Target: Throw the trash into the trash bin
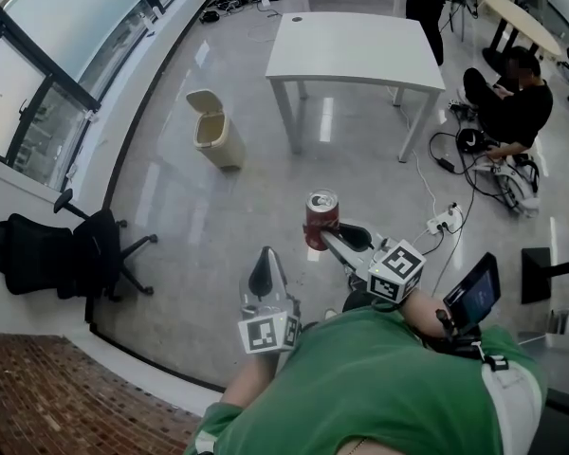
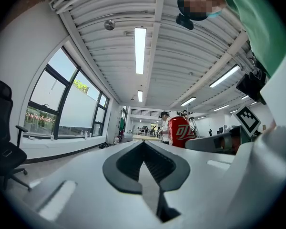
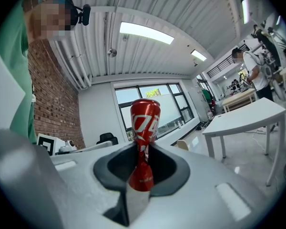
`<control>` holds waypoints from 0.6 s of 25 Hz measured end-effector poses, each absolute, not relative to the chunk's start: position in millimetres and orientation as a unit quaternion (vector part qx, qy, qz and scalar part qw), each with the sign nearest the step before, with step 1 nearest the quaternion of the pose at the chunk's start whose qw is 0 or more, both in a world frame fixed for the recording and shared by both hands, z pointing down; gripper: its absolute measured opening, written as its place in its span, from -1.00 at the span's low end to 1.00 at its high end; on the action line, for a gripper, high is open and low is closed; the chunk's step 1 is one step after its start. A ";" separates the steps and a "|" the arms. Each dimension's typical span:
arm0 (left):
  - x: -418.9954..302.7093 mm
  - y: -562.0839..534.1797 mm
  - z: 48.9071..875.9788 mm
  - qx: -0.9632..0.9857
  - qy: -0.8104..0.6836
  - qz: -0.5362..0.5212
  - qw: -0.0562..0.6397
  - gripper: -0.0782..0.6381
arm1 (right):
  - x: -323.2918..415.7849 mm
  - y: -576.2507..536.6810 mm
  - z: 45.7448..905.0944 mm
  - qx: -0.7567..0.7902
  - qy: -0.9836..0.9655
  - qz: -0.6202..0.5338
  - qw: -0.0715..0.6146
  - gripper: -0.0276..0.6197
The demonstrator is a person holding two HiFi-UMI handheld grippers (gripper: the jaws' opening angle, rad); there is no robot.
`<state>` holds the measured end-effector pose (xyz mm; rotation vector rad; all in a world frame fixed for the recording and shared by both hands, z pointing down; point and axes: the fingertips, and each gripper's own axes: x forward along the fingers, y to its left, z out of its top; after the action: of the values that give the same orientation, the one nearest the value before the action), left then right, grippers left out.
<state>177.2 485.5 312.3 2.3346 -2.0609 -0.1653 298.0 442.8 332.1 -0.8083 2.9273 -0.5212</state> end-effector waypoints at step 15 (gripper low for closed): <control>223.1 339.6 298.3 0.763 -0.645 -0.042 0.001 -0.76 | 339.5 309.3 323.7 -0.265 0.949 -0.168 0.038 -0.71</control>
<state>223.1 339.6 298.3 2.3942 -2.0263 -0.1308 339.5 309.3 323.7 -0.8142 2.9108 -0.5165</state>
